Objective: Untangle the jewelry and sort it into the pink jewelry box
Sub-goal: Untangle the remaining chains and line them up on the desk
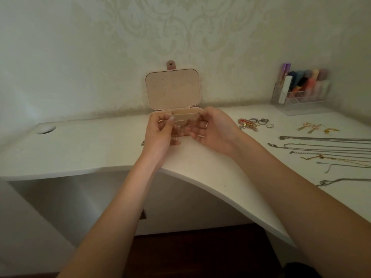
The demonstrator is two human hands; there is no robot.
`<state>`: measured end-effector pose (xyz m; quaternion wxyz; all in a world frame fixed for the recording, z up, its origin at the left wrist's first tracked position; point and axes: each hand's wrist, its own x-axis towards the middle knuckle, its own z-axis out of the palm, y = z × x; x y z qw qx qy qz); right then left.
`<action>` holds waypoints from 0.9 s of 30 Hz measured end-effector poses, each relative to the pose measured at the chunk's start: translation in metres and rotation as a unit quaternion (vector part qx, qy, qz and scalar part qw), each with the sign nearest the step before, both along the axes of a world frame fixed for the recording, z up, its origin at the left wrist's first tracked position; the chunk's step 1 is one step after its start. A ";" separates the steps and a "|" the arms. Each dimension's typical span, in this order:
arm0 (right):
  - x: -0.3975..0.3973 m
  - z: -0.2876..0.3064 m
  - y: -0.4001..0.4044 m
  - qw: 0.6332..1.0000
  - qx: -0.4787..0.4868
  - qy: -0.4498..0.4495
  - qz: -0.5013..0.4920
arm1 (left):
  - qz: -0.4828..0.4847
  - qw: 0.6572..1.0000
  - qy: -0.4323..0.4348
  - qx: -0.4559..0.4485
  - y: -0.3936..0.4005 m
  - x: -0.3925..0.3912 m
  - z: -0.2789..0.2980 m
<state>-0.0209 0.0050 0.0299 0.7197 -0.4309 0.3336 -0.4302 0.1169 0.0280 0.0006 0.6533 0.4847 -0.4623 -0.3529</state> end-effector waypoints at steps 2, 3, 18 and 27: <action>-0.005 0.001 -0.003 0.999 0.023 -0.035 -0.022 | -0.002 1.000 0.015 0.002 -0.003 0.001 -0.001; -0.006 0.001 -0.005 0.998 0.028 -0.045 -0.033 | -0.004 1.000 0.014 0.002 -0.003 0.002 -0.001; -0.016 0.007 -0.008 0.994 -0.008 -0.062 -0.085 | -0.023 0.997 -0.064 0.029 0.004 0.001 0.002; -0.012 0.002 -0.002 0.962 -0.144 0.206 -0.108 | -0.006 1.000 -0.007 0.030 0.007 0.000 0.006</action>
